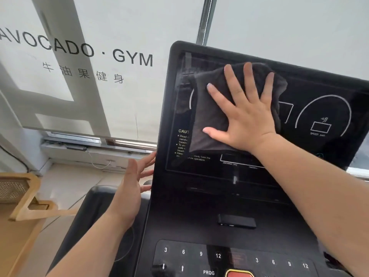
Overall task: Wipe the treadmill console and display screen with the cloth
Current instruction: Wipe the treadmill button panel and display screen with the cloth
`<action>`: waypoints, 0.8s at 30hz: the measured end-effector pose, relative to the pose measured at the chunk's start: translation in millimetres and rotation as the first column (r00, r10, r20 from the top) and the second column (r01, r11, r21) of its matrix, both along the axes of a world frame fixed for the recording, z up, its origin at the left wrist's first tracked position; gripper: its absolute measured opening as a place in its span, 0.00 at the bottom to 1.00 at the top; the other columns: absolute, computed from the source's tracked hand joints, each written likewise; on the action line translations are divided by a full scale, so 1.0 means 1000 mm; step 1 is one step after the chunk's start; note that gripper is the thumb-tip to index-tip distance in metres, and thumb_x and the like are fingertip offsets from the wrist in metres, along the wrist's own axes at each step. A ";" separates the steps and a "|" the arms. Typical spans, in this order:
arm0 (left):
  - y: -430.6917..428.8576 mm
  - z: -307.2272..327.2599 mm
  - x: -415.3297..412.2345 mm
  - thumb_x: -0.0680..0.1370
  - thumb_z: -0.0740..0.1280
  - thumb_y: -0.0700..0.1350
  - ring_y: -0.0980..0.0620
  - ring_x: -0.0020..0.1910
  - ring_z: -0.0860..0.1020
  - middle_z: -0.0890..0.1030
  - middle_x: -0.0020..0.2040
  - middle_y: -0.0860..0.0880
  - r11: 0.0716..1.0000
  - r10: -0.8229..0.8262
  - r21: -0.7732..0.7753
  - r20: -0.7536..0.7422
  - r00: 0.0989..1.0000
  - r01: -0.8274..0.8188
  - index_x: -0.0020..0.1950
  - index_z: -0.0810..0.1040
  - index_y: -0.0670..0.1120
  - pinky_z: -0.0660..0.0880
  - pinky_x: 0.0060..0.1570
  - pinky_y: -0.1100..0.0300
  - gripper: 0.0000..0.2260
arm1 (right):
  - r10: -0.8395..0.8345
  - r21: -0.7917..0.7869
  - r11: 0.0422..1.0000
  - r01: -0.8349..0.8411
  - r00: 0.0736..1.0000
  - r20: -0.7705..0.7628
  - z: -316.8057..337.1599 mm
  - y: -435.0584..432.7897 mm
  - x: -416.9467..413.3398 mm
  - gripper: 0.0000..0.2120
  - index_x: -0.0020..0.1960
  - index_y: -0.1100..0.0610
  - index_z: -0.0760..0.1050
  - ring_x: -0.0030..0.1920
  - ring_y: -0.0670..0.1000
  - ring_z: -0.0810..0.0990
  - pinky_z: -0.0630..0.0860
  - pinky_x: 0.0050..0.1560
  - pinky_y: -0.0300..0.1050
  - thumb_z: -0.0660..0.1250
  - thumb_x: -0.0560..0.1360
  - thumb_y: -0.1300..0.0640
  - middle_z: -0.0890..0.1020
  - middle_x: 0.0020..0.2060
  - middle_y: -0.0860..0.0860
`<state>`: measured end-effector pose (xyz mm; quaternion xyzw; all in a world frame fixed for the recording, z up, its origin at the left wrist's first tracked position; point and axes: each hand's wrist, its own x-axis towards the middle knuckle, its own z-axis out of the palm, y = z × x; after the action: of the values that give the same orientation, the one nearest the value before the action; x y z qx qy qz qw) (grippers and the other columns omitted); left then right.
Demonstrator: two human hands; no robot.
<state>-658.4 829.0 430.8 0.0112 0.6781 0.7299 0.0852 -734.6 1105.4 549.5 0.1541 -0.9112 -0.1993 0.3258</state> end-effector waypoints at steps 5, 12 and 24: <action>-0.001 0.001 -0.002 0.72 0.43 0.76 0.58 0.66 0.76 0.79 0.66 0.62 1.000 -0.013 -0.010 0.012 1.000 0.013 0.69 0.75 0.65 0.71 0.67 0.39 0.36 | -0.100 -0.078 0.992 0.098 0.995 -0.013 0.031 -0.039 -0.025 0.47 0.84 0.43 0.46 0.82 0.67 0.44 0.44 0.73 0.81 0.52 0.73 0.21 0.46 0.84 0.57; 0.007 0.003 0.000 0.67 0.47 0.83 0.60 0.61 0.78 0.81 0.63 0.62 0.999 0.048 0.006 -0.021 0.999 -0.048 0.65 0.77 0.66 0.75 0.57 0.49 0.38 | -0.053 -0.169 0.984 0.051 0.999 -0.008 0.002 -0.083 -0.021 0.43 0.84 0.44 0.49 0.83 0.66 0.46 0.43 0.75 0.79 0.51 0.76 0.24 0.49 0.84 0.56; 0.014 -0.002 0.007 0.74 0.45 0.75 0.66 0.62 0.75 0.78 0.64 0.67 0.998 0.067 0.026 -0.074 0.995 -0.065 0.69 0.74 0.65 0.70 0.55 0.58 0.33 | -0.204 -0.274 0.941 0.199 0.979 0.012 -0.062 0.036 0.044 0.45 0.83 0.45 0.55 0.82 0.67 0.47 0.45 0.74 0.80 0.60 0.73 0.26 0.51 0.84 0.57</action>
<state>-651.4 843.4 429.0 0.0170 0.6723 0.7392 0.0353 -691.0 1141.3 487.9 0.0121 -0.9382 -0.1050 0.3295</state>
